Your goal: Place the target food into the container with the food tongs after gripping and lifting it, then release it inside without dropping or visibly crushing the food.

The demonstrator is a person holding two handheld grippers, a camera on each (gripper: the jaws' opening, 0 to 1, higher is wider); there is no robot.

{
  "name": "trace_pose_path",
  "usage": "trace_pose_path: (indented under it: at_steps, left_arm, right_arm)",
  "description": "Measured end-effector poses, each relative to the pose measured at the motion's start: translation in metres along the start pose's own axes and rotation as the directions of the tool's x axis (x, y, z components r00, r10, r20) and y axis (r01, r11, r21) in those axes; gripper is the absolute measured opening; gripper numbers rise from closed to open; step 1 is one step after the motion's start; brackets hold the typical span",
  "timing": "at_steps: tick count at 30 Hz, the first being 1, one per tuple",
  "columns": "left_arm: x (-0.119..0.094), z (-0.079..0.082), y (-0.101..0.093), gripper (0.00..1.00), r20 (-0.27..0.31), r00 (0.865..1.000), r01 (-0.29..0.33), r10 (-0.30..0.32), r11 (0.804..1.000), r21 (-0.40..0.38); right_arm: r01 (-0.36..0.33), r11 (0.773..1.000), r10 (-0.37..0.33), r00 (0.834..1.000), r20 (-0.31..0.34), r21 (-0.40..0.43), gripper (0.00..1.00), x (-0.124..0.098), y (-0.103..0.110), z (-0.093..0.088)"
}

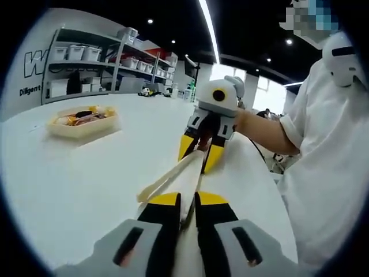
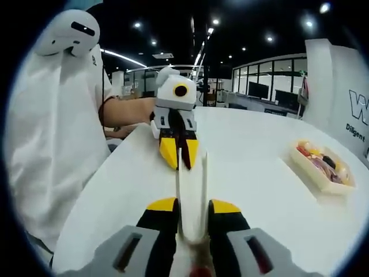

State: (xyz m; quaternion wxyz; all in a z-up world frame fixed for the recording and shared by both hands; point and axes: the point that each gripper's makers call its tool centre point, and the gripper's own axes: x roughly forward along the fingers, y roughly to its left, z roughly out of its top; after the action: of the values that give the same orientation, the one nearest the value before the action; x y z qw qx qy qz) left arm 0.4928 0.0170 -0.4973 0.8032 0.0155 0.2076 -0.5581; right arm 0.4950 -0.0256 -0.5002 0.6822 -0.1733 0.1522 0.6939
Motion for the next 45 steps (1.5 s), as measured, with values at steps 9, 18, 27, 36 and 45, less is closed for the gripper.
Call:
trace_pose_path:
  at_steps: [9, 18, 27, 36, 45]
  left_arm:
    - [0.0, 0.001, 0.0005, 0.13, 0.005, 1.0, -0.005, 0.005, 1.0, -0.005]
    - [-0.0003, 0.003, 0.0003, 0.16, 0.017, 1.0, -0.011, 0.011, 1.0, -0.007]
    - [-0.0019, 0.0042, 0.0005, 0.19, 0.026, 1.0, -0.015, 0.015, 1.0, -0.01]
    - [-0.005, 0.006, 0.0024, 0.21, 0.041, 0.999, -0.029, 0.03, 0.999, -0.018]
    - [-0.0065, 0.0068, 0.0037, 0.24, 0.047, 0.998, -0.038, 0.039, 0.999, -0.023]
  right_arm:
    - [-0.004, 1.0, 0.004, 1.0, 0.008, 0.005, 0.15, 0.0002, 0.0014, 0.0013]
    - [-0.008, 1.0, 0.008, 1.0, 0.013, 0.012, 0.16, -0.0004, 0.0014, 0.0016]
    - [-0.008, 1.0, 0.008, 1.0, 0.012, 0.018, 0.17, 0.0, 0.0023, 0.0026]
    - [-0.007, 1.0, 0.007, 1.0, 0.014, 0.021, 0.18, -0.0009, 0.0001, 0.0015]
    - [-0.005, 1.0, 0.004, 1.0, 0.015, 0.023, 0.18, -0.0016, -0.002, -0.0004]
